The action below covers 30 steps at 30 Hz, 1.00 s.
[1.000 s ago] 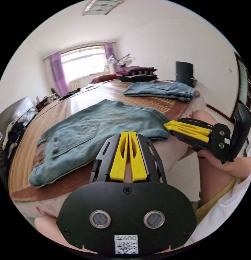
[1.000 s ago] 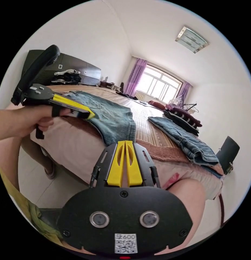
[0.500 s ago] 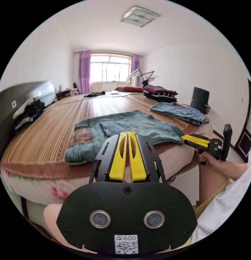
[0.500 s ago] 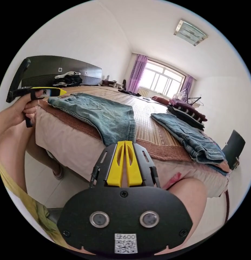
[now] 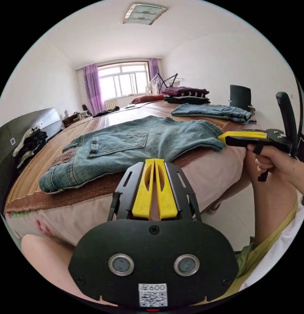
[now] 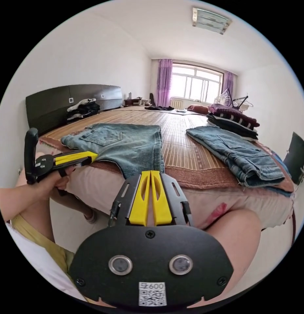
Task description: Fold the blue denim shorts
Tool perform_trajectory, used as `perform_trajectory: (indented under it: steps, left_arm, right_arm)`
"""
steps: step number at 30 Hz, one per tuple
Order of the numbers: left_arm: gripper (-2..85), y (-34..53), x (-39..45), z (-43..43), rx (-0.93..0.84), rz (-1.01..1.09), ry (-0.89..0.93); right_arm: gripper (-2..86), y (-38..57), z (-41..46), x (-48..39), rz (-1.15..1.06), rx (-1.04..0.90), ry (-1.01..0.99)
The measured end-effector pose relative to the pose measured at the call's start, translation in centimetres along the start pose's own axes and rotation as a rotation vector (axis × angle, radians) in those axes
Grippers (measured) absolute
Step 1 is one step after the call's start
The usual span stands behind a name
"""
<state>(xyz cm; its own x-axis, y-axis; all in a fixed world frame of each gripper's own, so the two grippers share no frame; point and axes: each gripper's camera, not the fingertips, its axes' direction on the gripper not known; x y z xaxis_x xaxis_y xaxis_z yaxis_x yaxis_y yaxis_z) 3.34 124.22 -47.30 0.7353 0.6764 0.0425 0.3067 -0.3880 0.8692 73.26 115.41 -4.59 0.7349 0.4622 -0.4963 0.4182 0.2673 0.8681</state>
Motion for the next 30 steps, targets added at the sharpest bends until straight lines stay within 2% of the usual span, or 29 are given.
perform_trajectory:
  steps: [2, 6, 10, 12, 13, 14, 15, 16, 18, 19, 22, 23, 25, 27, 30]
  left_arm:
    - [0.2, -0.7, 0.3, -0.3, -0.004, 0.001, -0.023]
    - [0.2, -2.4, 2.9, -1.1, 0.099, 0.101, -0.091]
    - [0.3, -4.4, 4.5, -1.0, 0.159, 0.112, 0.028]
    - [0.3, -4.6, 5.5, 0.8, 0.131, 0.092, 0.098]
    - [0.3, -4.3, 5.8, 1.9, 0.092, 0.084, 0.113]
    - [0.3, -3.4, 6.5, 4.8, -0.04, 0.081, 0.127]
    - [0.4, -1.9, 6.4, 4.1, 0.065, 0.061, 0.12]
    - [0.4, -1.4, 6.2, 4.1, 0.082, 0.055, 0.126]
    - [0.4, -2.3, 5.6, 4.2, 0.054, 0.055, 0.152]
    - [0.4, -2.9, 5.8, 4.1, 0.038, 0.078, 0.146]
    - [0.5, -5.8, 8.3, 3.3, -0.055, 0.294, 0.034]
    - [0.6, -6.8, 9.2, 2.7, -0.076, 0.334, -0.067]
    - [0.6, -7.3, 9.7, 1.3, -0.001, 0.324, -0.127]
    - [0.7, -6.6, 9.6, 0.5, 0.113, 0.303, 0.026]
    - [0.6, -6.4, 10.5, 2.3, 0.026, 0.243, 0.133]
  right_arm:
    - [-0.8, 0.4, -1.4, 0.6, 0.048, 0.03, -0.028]
    - [-0.8, 0.9, -3.9, 0.4, 0.092, 0.068, -0.02]
    - [-0.8, 0.0, -8.2, -1.4, 0.113, 0.236, -0.024]
    - [-0.8, -1.1, -9.0, -2.3, 0.108, 0.273, -0.059]
    - [-0.8, -1.8, -9.0, -2.9, 0.108, 0.278, -0.075]
    - [-0.8, -2.3, -8.7, -3.5, 0.104, 0.281, -0.086]
    - [-0.8, -2.4, -8.3, -3.8, 0.101, 0.28, -0.09]
    - [-0.8, -2.2, -7.1, -4.3, 0.099, 0.264, -0.099]
    - [-0.8, -1.0, -3.1, -5.4, 0.049, 0.109, -0.103]
    - [-0.9, 0.2, -2.3, -5.9, 0.002, 0.106, -0.082]
    - [-0.8, -1.7, -3.6, -6.8, 0.07, 0.049, -0.063]
    - [-0.8, -2.7, -4.1, -7.8, 0.035, 0.032, -0.04]
    - [-0.8, -3.3, -5.5, -8.9, 0.008, 0.071, 0.002]
    - [-0.8, -2.9, -6.7, -8.9, 0.044, 0.121, 0.087]
    - [-0.8, -1.8, -7.0, -7.2, 0.102, 0.112, -0.01]
